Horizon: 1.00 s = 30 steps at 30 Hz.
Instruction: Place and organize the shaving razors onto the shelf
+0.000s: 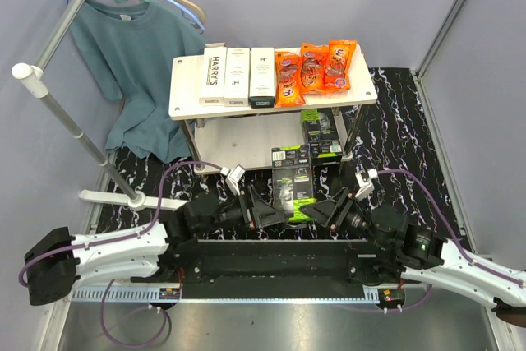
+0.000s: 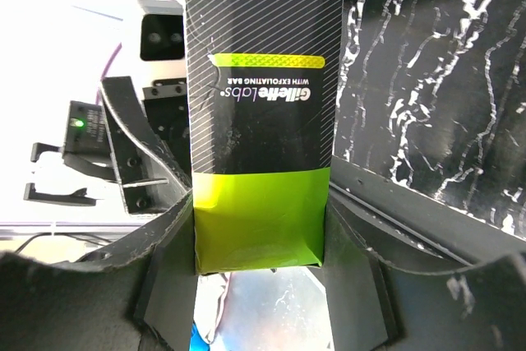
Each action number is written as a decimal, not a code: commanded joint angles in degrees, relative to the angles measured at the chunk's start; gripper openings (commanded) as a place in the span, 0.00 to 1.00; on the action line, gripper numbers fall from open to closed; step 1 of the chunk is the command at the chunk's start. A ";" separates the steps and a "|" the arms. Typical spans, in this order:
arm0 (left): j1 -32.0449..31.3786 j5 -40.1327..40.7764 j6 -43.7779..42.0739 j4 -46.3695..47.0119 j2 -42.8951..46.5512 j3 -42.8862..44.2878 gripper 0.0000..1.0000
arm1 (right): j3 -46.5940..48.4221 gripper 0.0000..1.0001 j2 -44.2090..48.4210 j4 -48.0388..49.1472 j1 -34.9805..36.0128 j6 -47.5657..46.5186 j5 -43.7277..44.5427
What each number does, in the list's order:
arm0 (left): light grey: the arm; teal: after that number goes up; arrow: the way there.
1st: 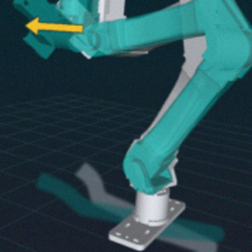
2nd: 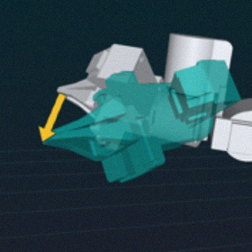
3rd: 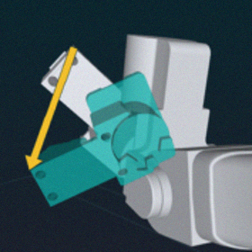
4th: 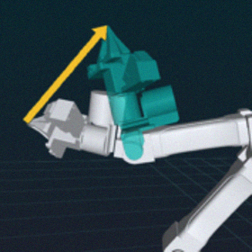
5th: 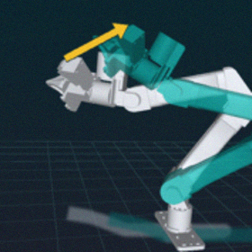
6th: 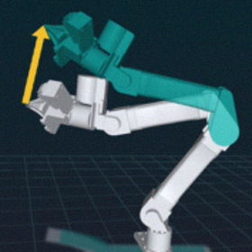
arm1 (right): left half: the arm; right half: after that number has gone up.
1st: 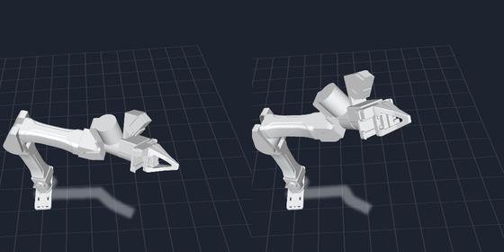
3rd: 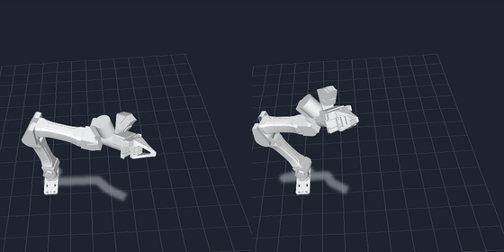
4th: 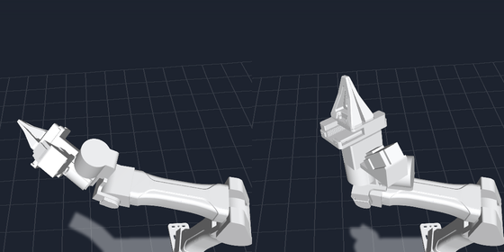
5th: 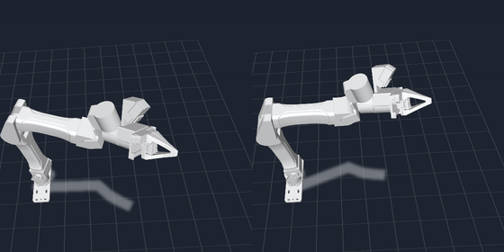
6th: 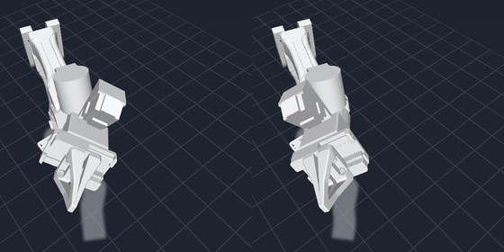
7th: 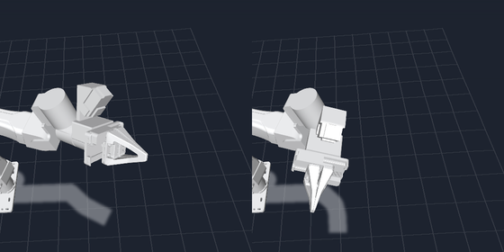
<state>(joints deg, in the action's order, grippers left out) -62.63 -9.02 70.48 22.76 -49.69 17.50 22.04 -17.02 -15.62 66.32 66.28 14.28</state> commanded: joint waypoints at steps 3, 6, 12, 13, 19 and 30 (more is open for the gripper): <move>-0.91 0.75 3.52 17.65 -2.69 -2.03 0.93 | 2.22 0.17 -0.04 13.94 -0.14 -0.01 0.13; -1.26 0.58 3.97 20.47 -3.74 -1.94 0.87 | 2.13 0.17 -0.04 14.65 -0.14 -0.10 0.48; -1.70 1.89 2.91 17.85 -2.17 -1.24 0.67 | 1.78 0.17 0.58 15.09 -0.14 0.08 0.66; -1.70 2.07 2.39 16.28 -1.12 -1.15 0.66 | 1.78 0.17 0.75 14.92 -0.14 0.16 0.66; -1.70 5.15 1.59 11.35 3.89 -1.41 0.48 | 1.43 0.18 0.49 15.09 -0.14 0.51 0.48; -1.70 5.94 -0.16 6.51 6.54 -0.36 0.29 | -0.16 0.50 -0.91 16.41 -0.14 2.18 -0.49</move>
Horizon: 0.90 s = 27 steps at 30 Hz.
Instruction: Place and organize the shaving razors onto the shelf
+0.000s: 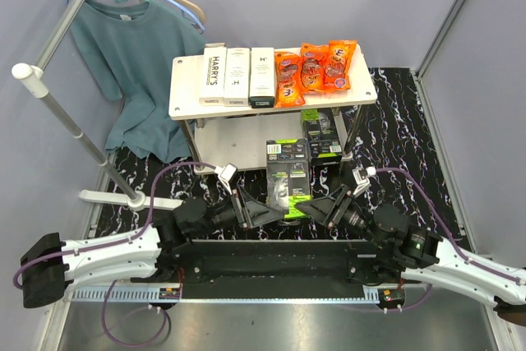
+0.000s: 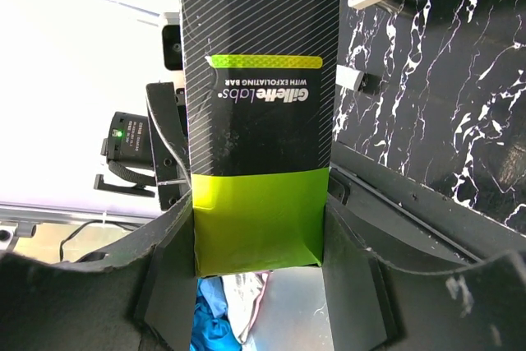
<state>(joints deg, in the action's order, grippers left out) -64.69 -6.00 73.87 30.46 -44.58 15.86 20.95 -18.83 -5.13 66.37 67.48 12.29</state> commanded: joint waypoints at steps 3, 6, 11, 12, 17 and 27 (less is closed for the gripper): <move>0.35 2.66 -4.43 -2.33 1.42 2.16 0.27 | 1.37 0.71 1.69 2.87 -0.19 1.07 2.20; 0.35 2.75 -5.39 -4.52 1.95 2.95 0.26 | 2.77 0.88 3.18 -2.40 -0.10 1.16 4.13; 0.35 2.92 -6.45 -6.81 3.00 4.01 0.24 | 5.15 1.00 6.08 -9.28 -0.10 0.20 7.65; 0.35 3.01 -6.63 -7.51 3.27 4.18 0.24 | 5.59 1.00 7.04 -11.03 -0.10 0.28 8.09; 0.35 3.45 -7.15 -9.18 3.97 4.53 0.24 | 5.94 1.00 10.03 -14.38 -0.10 0.63 9.59; 0.61 3.98 -8.56 -11.12 1.70 6.03 0.26 | 6.73 1.00 10.66 -16.41 -0.19 0.54 9.85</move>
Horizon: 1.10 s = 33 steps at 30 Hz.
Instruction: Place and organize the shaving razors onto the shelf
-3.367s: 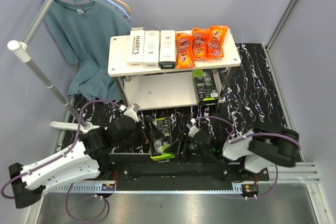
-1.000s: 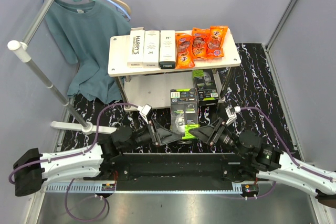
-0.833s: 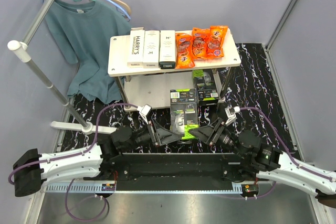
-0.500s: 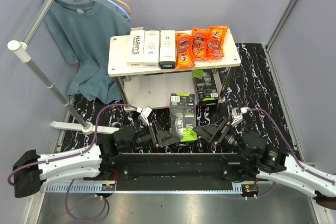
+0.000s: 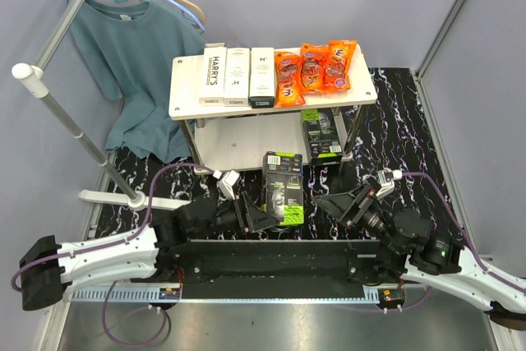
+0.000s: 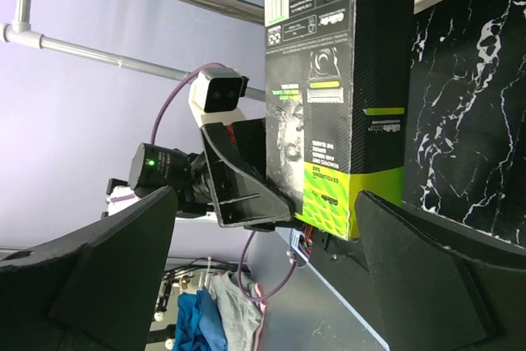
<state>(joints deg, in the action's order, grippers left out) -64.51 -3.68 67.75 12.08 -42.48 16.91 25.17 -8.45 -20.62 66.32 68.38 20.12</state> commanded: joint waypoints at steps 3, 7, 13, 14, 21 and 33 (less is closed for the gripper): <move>1.92 1.22 -3.49 7.52 -3.56 6.64 0.27 | 2.52 1.00 0.62 -1.61 -0.14 -0.27 2.03; 5.26 -1.49 -4.37 8.93 -8.57 9.54 0.28 | 2.61 1.00 1.59 -2.75 -0.14 0.09 2.20; 12.56 -6.23 -5.78 10.51 -16.40 14.73 0.29 | 3.48 1.00 3.09 -5.39 -0.14 0.35 2.56; 13.44 -7.12 -5.61 11.64 -18.67 15.08 0.29 | 3.75 1.00 3.35 -6.26 -0.14 0.44 2.56; 17.57 -10.03 -6.40 14.46 -28.44 20.53 0.29 | 4.71 1.00 4.84 -8.91 -0.06 0.53 3.26; 23.37 -14.24 -8.24 14.99 -39.52 28.62 0.31 | 6.38 1.00 7.39 -13.65 -0.14 0.88 3.88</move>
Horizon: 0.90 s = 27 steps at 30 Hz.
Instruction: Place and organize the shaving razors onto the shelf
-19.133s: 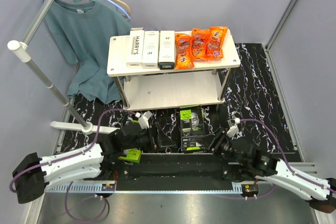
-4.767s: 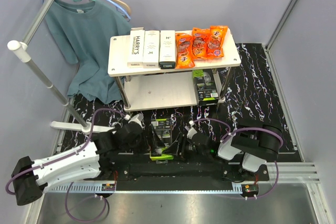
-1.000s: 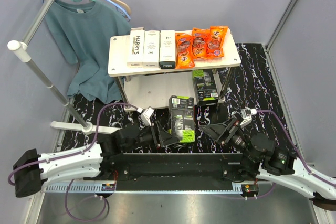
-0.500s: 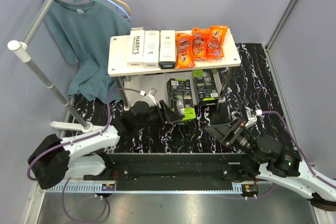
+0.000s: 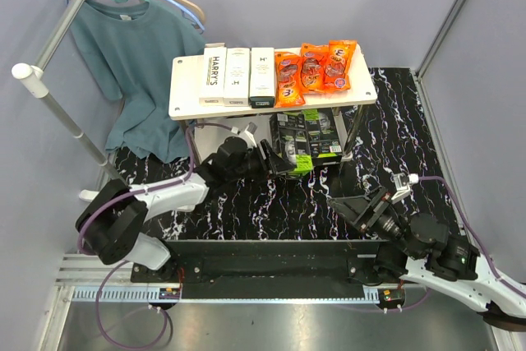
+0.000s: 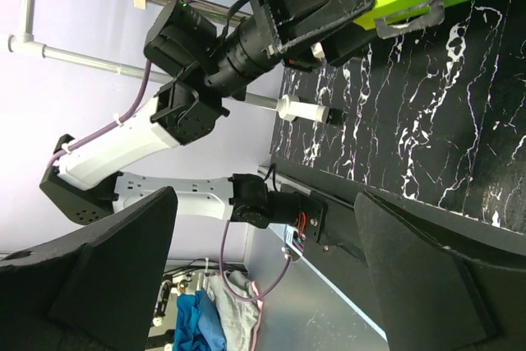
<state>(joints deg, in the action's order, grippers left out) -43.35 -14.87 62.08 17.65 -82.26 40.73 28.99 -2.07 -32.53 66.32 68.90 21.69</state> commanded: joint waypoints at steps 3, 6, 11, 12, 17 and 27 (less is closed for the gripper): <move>3.89 -4.55 -3.54 8.90 -0.88 5.85 0.31 | 2.74 1.00 1.19 -2.71 -0.14 0.53 2.30; 5.29 -6.83 -3.99 8.98 -3.07 6.99 0.32 | 2.65 1.00 1.19 -2.88 -0.14 0.62 2.21; 6.53 -8.42 -3.47 10.56 -5.98 7.87 0.33 | 2.65 1.00 1.19 -3.06 -0.06 0.88 2.12; 6.70 -8.59 -3.46 10.82 -6.77 8.13 0.33 | 2.65 1.00 1.19 -3.06 -0.14 1.14 2.13; 7.05 -10.17 -2.94 11.44 -9.49 9.63 0.33 | 2.74 1.00 1.19 -3.59 -0.14 1.23 1.86; 7.23 -13.69 0.58 16.10 -13.45 9.46 0.43 | 2.74 1.00 1.19 -3.68 -0.14 1.67 1.60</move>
<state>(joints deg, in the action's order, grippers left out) -36.21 -24.86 61.58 23.53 -95.77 47.46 29.82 -1.17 -36.34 66.32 69.78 21.93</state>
